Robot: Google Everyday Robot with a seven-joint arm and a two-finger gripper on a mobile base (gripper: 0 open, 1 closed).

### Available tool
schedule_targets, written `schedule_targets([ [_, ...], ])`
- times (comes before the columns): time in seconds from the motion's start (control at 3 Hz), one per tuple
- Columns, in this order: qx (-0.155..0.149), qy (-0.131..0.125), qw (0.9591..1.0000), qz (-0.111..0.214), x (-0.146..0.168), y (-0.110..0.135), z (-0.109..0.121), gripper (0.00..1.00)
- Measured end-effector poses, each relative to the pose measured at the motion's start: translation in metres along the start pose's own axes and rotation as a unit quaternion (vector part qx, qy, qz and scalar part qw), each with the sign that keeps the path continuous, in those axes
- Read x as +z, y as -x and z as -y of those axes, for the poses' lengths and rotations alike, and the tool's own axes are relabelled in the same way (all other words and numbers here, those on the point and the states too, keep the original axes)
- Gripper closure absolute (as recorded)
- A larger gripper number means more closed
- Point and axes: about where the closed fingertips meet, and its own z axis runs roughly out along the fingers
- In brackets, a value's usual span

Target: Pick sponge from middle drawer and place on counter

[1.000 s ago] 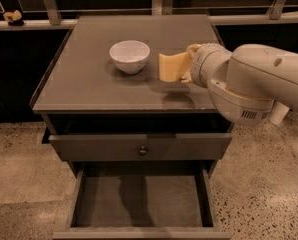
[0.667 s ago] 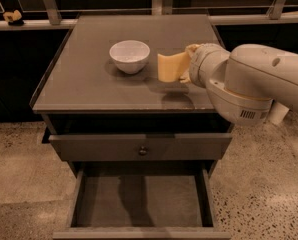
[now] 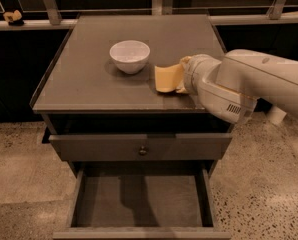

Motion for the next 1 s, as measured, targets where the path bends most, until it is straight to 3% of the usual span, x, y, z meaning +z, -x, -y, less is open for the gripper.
schedule_targets([
  [0.33,-0.004,0.007,1.0,0.003,-0.001,0.0014,-0.0016,1.0],
  [1.0,-0.004,0.007,1.0,0.003,-0.001,0.0015,-0.0016,0.59],
])
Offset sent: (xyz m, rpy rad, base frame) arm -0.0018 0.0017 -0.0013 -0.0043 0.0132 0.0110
